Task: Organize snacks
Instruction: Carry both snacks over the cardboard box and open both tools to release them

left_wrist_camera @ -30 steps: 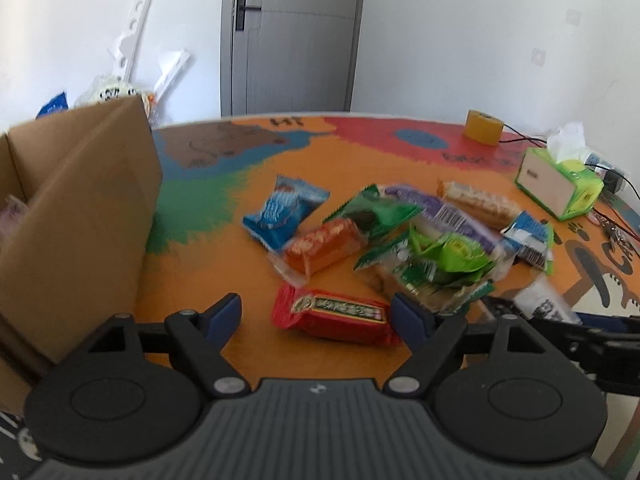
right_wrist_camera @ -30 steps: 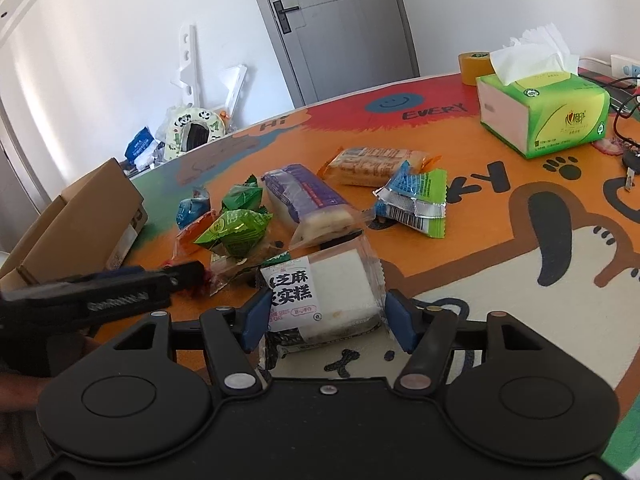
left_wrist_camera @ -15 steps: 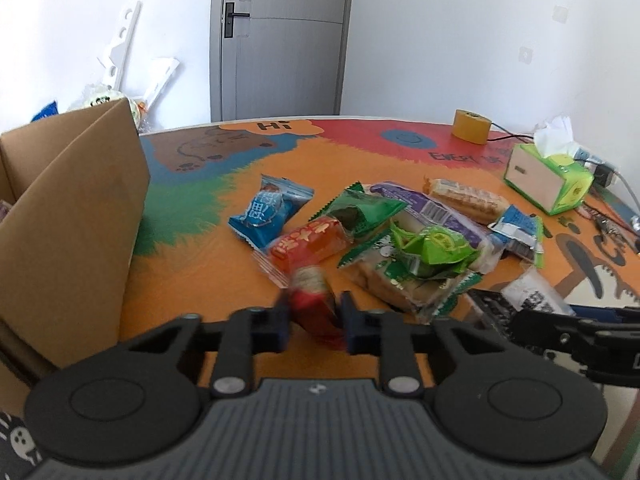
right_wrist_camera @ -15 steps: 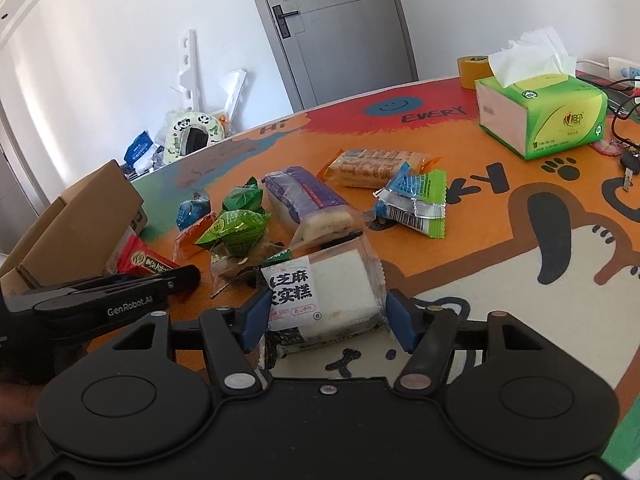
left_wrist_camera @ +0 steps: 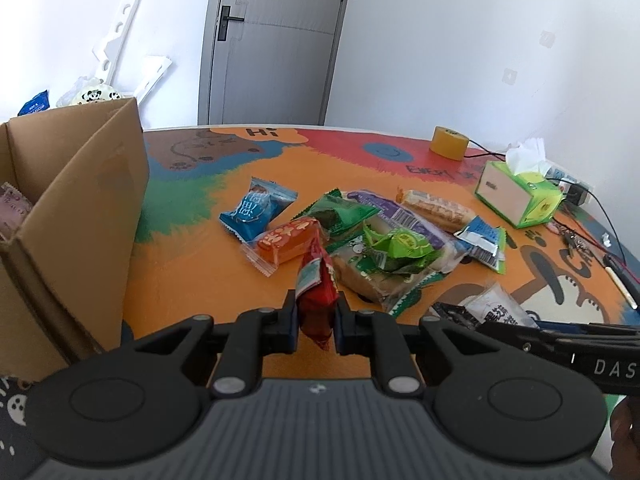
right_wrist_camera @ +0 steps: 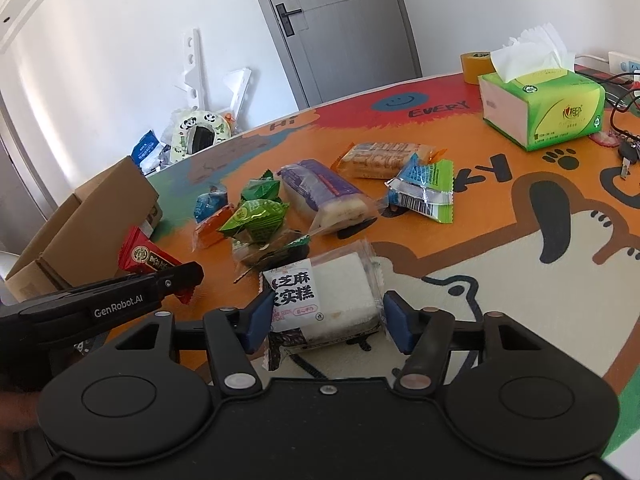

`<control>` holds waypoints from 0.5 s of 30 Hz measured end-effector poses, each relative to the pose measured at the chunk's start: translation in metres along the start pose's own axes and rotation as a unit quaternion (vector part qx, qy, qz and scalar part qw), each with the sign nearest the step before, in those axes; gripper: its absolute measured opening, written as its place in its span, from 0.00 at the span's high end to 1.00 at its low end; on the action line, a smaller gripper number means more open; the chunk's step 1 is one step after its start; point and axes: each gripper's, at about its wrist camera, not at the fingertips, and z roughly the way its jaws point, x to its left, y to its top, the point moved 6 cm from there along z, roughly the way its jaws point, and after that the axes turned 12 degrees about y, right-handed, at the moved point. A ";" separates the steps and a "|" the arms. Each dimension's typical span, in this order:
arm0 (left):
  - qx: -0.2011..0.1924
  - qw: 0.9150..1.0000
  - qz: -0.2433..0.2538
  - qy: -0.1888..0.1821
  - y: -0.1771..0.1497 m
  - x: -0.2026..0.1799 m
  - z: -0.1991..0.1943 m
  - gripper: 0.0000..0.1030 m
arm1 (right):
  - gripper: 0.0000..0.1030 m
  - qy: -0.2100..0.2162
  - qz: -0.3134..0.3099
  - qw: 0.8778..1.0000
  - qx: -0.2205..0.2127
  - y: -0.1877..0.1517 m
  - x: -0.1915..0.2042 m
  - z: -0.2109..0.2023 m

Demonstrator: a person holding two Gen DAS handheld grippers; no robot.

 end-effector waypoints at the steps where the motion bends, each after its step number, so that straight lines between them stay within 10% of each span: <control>1: 0.000 1.000 -0.001 -0.001 0.000 0.000 -0.001 0.85 | 0.44 0.001 0.000 1.000 -0.002 0.000 0.001 -0.002; 15: -0.024 0.999 -0.013 -0.017 0.008 0.005 -0.029 0.85 | 0.46 0.016 -0.004 1.000 -0.024 0.007 0.017 -0.012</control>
